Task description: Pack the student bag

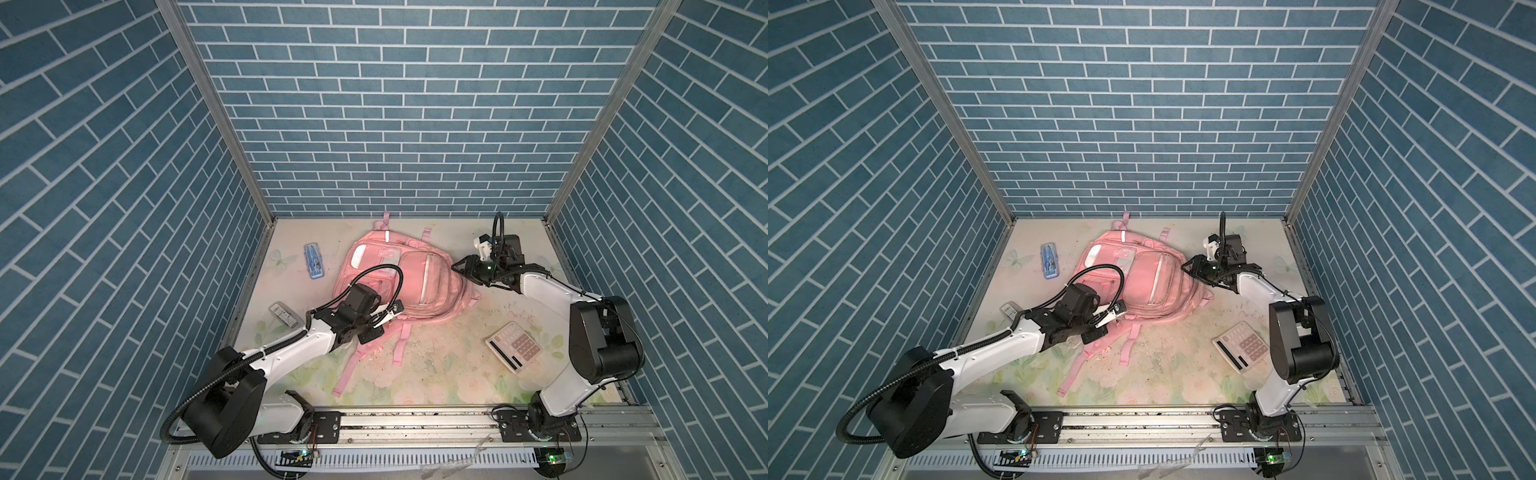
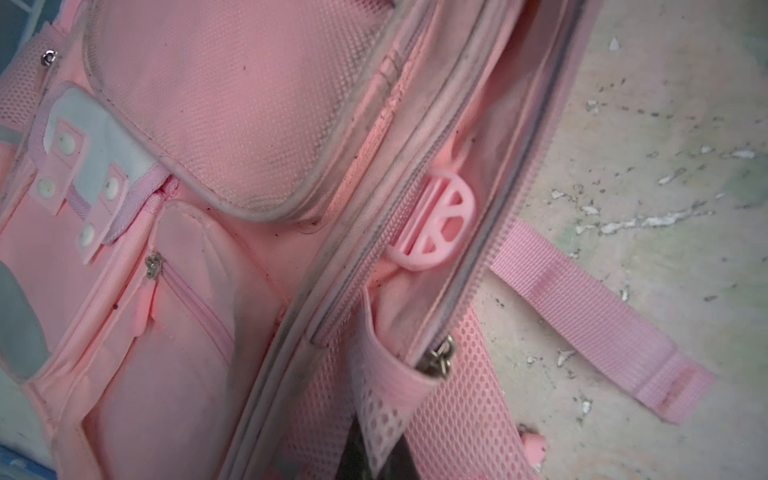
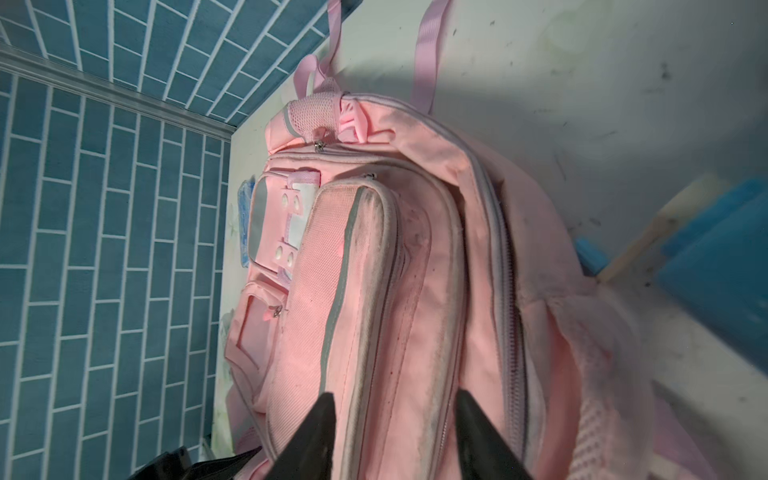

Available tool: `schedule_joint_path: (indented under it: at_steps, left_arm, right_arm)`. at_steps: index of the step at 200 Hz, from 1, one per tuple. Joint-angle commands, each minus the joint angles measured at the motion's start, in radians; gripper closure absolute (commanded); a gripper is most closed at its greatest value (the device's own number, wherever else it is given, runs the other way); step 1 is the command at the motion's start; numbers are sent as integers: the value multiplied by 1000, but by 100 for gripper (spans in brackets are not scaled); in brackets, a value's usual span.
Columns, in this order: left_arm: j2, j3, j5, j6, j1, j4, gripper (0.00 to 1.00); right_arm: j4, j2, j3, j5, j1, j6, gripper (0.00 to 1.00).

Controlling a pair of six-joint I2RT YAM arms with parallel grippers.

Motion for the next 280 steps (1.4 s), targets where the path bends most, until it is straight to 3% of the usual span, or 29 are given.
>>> schedule_joint_path:
  at_steps: [1, 26, 49, 110, 142, 176, 214, 280]
  left_arm:
    - [-18, 73, 29, -202, -4, 19, 100]
    - [3, 146, -7, -370, -5, -20, 100]
    - [16, 187, 7, -494, -6, -16, 100]
    - [25, 258, 153, -690, -6, 43, 100]
    - [29, 278, 199, -762, -25, 63, 100]
    - [4, 263, 198, -804, -60, 102, 100]
    - [-1, 266, 195, -808, -81, 115, 100]
    - [1, 262, 208, -824, -89, 159, 100]
  right_arm:
    - [-63, -111, 11, 115, -4, -121, 45]
    - [51, -283, -91, 147, 9, -232, 37]
    - [161, -449, -228, 207, 56, -375, 36]
    - [397, -710, -562, 316, 319, -611, 48]
    - [563, -674, -659, 460, 507, -674, 51]
    - [737, -518, -658, 656, 685, -758, 54]
    - [915, -370, -645, 758, 757, -801, 56]
    - [996, -235, -600, 926, 813, -824, 60]
